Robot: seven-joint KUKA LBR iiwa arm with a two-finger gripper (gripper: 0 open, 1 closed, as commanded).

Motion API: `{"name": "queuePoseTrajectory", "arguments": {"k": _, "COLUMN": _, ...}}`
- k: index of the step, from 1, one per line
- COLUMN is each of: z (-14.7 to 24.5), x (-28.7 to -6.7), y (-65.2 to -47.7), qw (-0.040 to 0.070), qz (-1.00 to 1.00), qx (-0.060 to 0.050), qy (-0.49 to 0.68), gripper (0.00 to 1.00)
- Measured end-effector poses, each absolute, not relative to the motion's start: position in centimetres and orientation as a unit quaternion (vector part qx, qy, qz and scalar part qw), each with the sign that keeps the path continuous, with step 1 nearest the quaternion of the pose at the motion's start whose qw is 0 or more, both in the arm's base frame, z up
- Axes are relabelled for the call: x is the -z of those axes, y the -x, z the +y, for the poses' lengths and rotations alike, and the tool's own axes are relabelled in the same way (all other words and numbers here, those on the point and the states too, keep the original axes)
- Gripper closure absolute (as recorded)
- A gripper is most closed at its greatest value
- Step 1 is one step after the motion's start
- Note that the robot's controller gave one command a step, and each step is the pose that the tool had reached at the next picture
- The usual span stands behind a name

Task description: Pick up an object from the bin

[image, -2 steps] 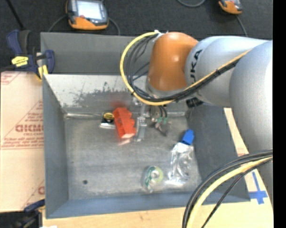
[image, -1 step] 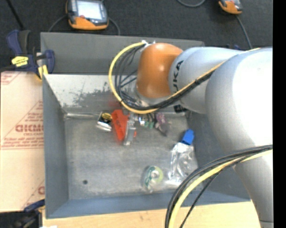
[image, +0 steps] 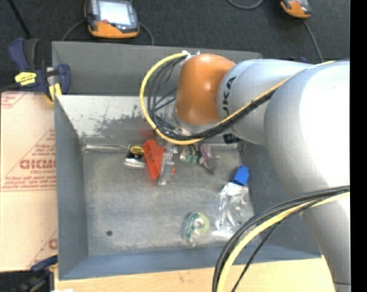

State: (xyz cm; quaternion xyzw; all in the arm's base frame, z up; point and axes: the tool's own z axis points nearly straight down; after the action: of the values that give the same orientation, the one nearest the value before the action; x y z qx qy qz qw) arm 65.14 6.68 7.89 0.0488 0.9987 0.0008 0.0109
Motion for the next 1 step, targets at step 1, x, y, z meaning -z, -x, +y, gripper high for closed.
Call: {"name": "queuePoseTrajectory", "arguments": {"k": 1, "z": 8.65, "x": -17.55, "y": -61.63, "qw": 0.005, "qz": 0.998, "qx": -0.002, "qy": -0.064, "gripper": 1.0}}
